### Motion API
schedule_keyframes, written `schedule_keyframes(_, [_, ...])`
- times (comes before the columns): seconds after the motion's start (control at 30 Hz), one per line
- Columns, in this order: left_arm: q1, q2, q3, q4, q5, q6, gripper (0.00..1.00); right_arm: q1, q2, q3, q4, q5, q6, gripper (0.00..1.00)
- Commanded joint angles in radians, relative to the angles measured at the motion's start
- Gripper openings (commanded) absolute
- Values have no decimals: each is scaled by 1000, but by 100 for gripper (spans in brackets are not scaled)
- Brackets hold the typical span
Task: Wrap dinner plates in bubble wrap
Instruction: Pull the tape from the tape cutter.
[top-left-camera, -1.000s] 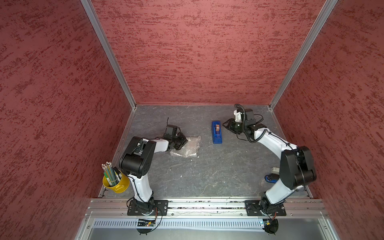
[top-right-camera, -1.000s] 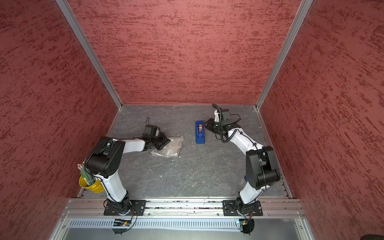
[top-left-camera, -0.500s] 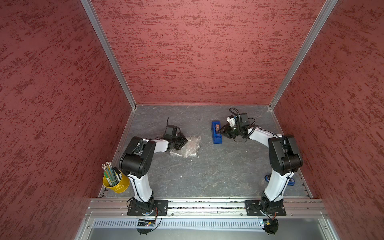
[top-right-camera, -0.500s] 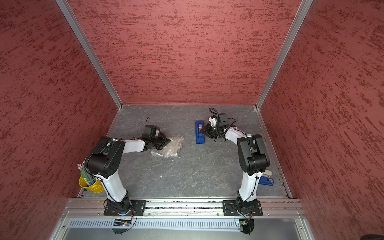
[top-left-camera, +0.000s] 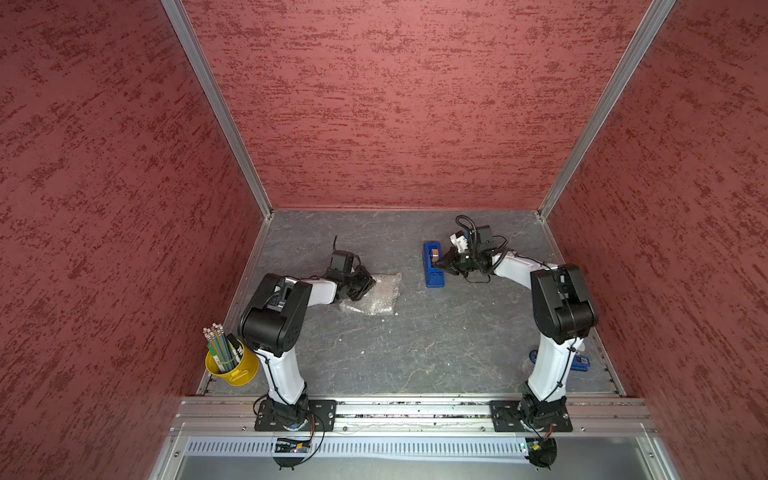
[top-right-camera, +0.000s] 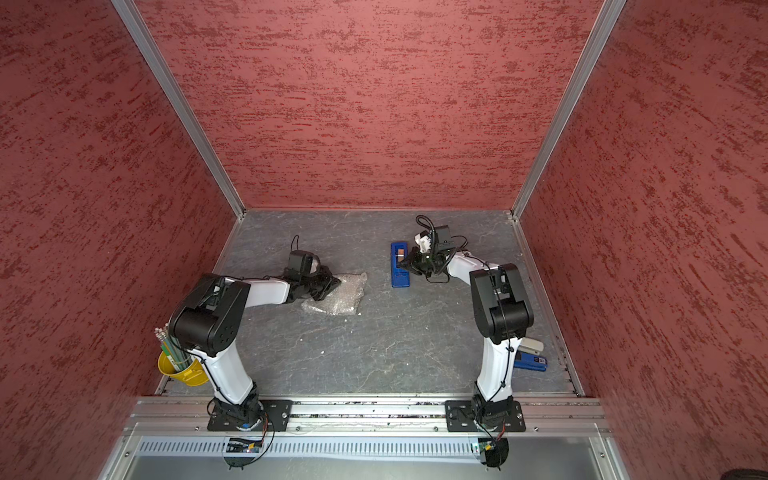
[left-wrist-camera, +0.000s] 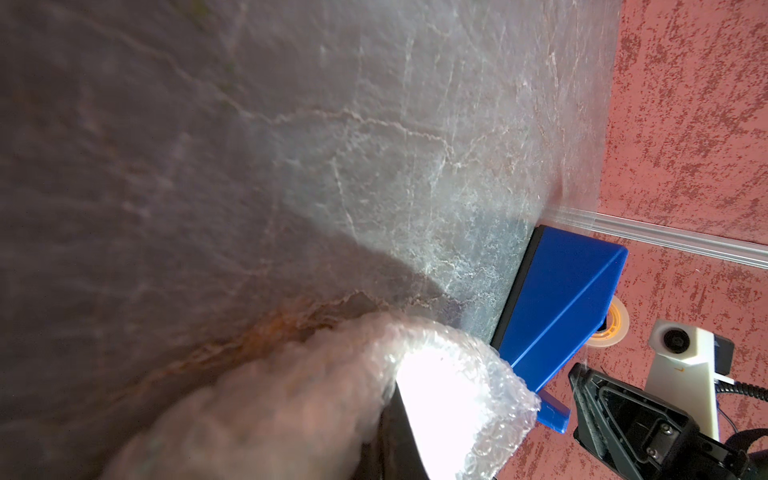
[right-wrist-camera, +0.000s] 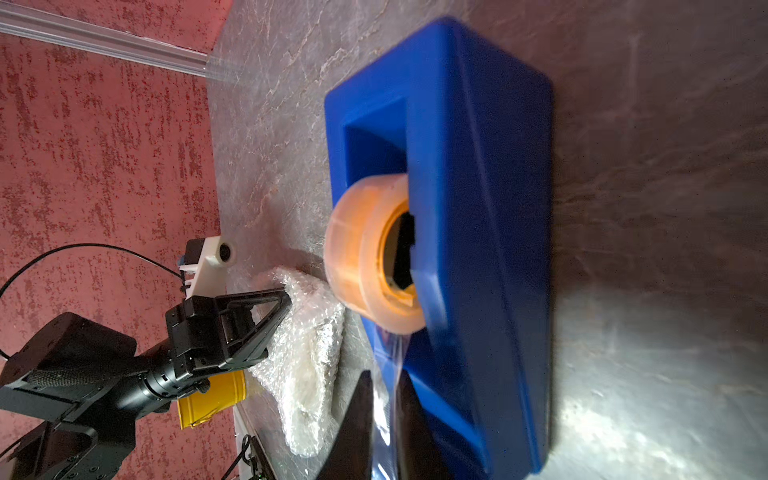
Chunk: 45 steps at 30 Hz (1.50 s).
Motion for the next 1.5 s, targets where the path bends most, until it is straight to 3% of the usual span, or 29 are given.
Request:
schedule_keyframes(0.0, [4,8,-39,-83,-9,15,0,-3,-3,23,9,-17,-10,6])
schedule_keyframes(0.13, [4,5,-49,-77,-10,12,0,-3,-9,20,16,-37,-2,0])
schedule_keyframes(1.0, [-5,-22,-84,-75,-28,-3,0,-5,-138,-128,174,-120,187,0])
schedule_keyframes(1.47, [-13,-3,-78,-75,-28,-3,0,5,-264,-305,230,-109,232,0])
